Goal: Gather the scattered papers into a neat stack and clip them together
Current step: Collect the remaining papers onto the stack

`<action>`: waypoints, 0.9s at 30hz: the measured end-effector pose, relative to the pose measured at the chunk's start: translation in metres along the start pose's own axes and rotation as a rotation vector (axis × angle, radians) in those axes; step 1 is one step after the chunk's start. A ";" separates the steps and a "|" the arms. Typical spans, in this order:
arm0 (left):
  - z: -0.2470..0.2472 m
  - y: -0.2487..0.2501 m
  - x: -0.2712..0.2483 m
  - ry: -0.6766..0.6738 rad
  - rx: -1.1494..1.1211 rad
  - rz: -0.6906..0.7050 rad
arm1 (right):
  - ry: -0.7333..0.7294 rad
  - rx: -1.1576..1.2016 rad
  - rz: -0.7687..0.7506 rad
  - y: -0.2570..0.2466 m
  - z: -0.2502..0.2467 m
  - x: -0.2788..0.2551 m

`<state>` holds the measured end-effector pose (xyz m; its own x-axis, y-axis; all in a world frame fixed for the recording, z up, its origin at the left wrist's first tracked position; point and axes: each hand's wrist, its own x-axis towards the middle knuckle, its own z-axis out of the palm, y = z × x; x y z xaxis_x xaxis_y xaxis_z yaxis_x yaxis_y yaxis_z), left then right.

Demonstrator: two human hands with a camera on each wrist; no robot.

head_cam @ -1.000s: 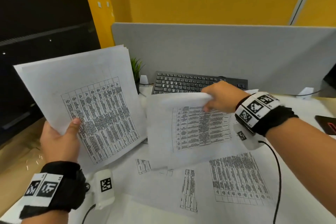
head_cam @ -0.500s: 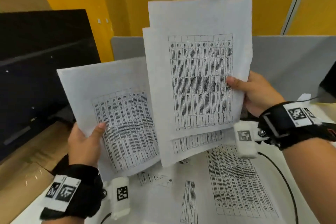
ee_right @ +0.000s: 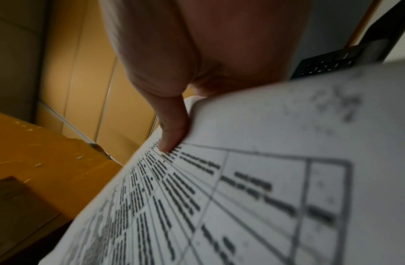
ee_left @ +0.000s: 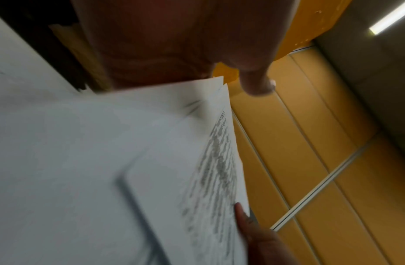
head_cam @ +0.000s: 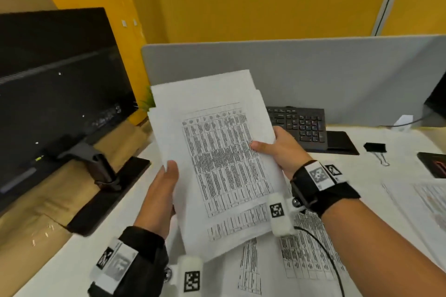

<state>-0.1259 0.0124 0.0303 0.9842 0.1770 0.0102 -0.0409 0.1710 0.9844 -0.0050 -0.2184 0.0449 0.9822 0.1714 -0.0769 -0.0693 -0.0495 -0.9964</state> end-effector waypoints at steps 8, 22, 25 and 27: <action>-0.022 -0.013 0.005 0.417 0.233 0.031 | -0.112 -0.423 -0.098 -0.001 0.005 0.001; -0.103 0.002 -0.011 0.717 0.235 0.078 | -0.345 -1.780 0.146 0.041 -0.037 0.025; -0.112 0.000 -0.011 0.732 0.260 0.090 | -0.442 -1.982 -0.091 0.019 -0.002 0.034; -0.117 -0.001 -0.011 0.741 0.284 0.096 | -0.528 -2.051 -0.257 0.012 0.028 0.040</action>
<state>-0.1565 0.1239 0.0083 0.6041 0.7933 0.0757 0.0245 -0.1134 0.9932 0.0286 -0.1848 0.0286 0.7823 0.5190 -0.3445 0.6229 -0.6532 0.4305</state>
